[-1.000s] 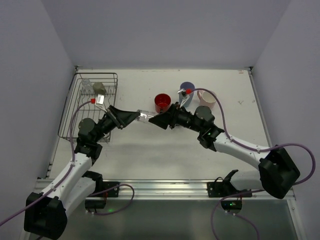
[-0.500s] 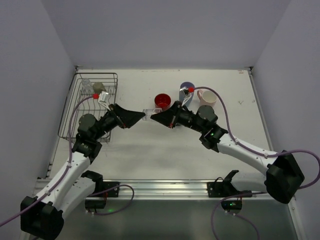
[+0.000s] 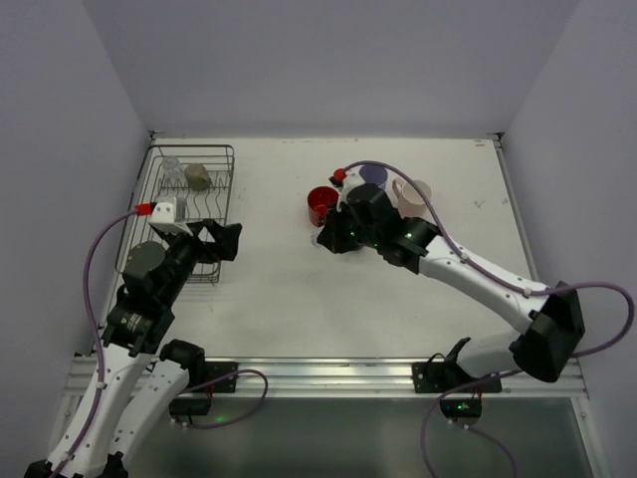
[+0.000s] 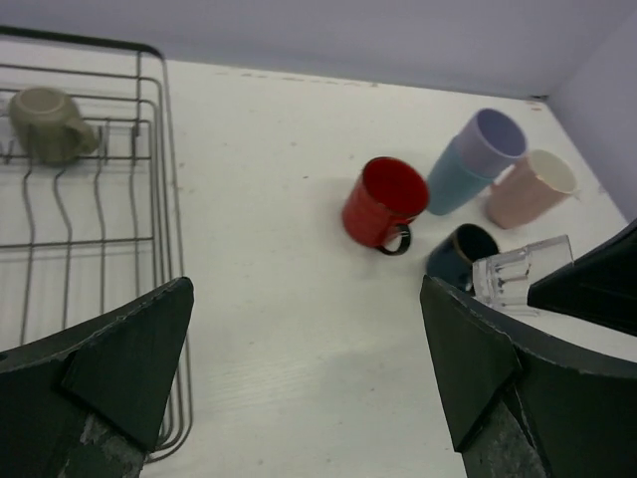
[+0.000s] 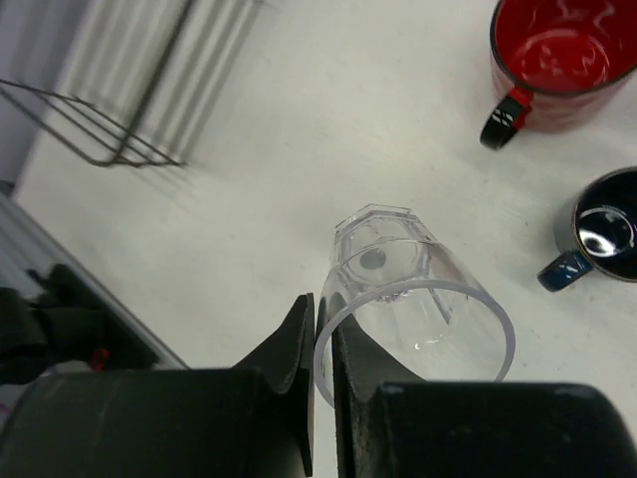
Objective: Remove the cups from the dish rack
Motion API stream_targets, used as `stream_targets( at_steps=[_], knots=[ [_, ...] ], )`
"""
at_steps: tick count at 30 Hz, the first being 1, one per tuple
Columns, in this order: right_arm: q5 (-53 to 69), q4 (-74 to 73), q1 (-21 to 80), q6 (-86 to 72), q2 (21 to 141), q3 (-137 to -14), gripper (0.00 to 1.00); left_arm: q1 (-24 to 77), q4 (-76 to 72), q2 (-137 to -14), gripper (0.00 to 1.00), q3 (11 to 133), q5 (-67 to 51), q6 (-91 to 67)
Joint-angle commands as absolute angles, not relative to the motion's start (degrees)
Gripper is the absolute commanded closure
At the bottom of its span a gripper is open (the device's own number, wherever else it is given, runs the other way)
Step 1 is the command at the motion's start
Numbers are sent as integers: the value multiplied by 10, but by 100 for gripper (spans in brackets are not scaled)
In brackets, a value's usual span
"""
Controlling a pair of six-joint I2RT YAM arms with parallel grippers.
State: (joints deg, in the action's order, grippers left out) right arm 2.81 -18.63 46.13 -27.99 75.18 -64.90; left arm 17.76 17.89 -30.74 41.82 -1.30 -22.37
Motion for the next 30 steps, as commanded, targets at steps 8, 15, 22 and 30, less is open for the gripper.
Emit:
stream_targets(
  at_steps=[8,15,22,30],
  knots=[
    [-119,-410,558,-193,1009,-837,100,178,228,-264,0,376,141,-169],
    [-124,-403,560,-179,1092,-875,100,178,232,-266,0,374,157,-172],
    [-140,-414,560,-164,1139,-892,99,176,236,-279,0,376,173,-178],
    [-132,-379,560,-163,1083,-868,47,165,238,-301,0,379,183,-193]
  ],
)
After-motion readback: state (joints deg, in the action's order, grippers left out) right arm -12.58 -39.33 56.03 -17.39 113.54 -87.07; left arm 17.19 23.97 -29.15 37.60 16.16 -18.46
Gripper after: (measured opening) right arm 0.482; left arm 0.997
